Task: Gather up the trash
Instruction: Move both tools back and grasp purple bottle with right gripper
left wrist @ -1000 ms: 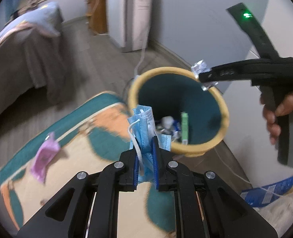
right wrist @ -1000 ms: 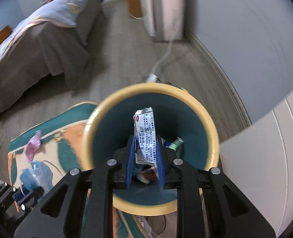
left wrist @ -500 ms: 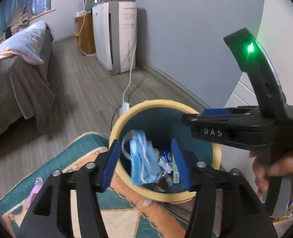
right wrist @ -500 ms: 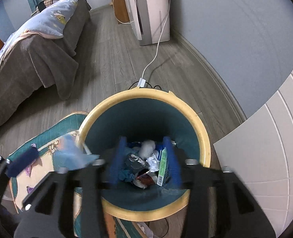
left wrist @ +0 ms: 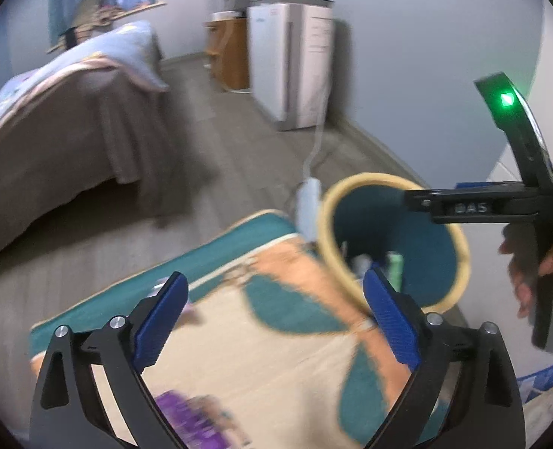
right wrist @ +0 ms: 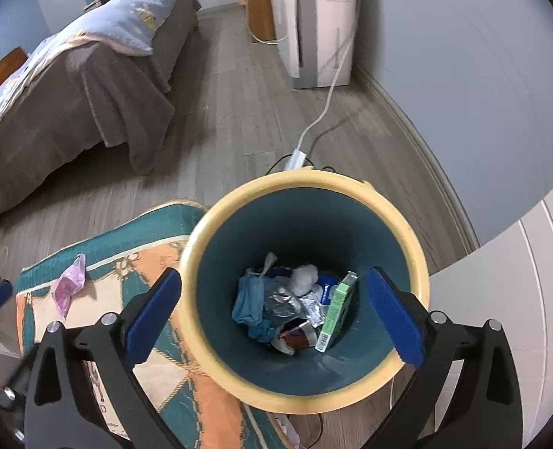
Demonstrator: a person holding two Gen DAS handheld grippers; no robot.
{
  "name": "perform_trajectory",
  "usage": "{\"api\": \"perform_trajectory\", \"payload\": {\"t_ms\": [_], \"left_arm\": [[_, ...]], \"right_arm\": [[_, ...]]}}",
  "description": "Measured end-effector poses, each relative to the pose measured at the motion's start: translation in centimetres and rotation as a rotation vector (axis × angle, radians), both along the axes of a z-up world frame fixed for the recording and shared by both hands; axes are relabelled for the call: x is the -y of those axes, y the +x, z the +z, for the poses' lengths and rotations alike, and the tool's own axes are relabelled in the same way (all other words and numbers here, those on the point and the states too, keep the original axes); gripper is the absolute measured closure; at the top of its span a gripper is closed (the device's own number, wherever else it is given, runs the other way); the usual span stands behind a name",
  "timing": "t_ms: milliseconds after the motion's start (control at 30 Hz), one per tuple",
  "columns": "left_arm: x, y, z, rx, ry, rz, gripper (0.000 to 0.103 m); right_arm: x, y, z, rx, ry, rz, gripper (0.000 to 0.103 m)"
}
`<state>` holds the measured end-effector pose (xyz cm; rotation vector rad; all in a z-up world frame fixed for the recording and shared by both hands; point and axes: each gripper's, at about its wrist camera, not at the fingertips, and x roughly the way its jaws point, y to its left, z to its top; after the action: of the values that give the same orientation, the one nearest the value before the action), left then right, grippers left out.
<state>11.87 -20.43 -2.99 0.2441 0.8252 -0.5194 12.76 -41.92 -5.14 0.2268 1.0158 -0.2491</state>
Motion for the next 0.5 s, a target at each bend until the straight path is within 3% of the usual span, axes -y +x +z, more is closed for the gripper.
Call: {"api": "perform_trajectory", "payload": {"t_ms": [267,500], "left_arm": [[-9.3,-1.3,2.3,0.006,0.008,0.162,0.006],[-15.4,-2.6,2.4,0.048,-0.022,0.257,0.005]], "right_arm": [[-5.8,0.1,1.4,0.008,-0.048,0.106,0.006],[-13.3,-1.0,1.1,-0.012,-0.074,0.202,0.006]]}}
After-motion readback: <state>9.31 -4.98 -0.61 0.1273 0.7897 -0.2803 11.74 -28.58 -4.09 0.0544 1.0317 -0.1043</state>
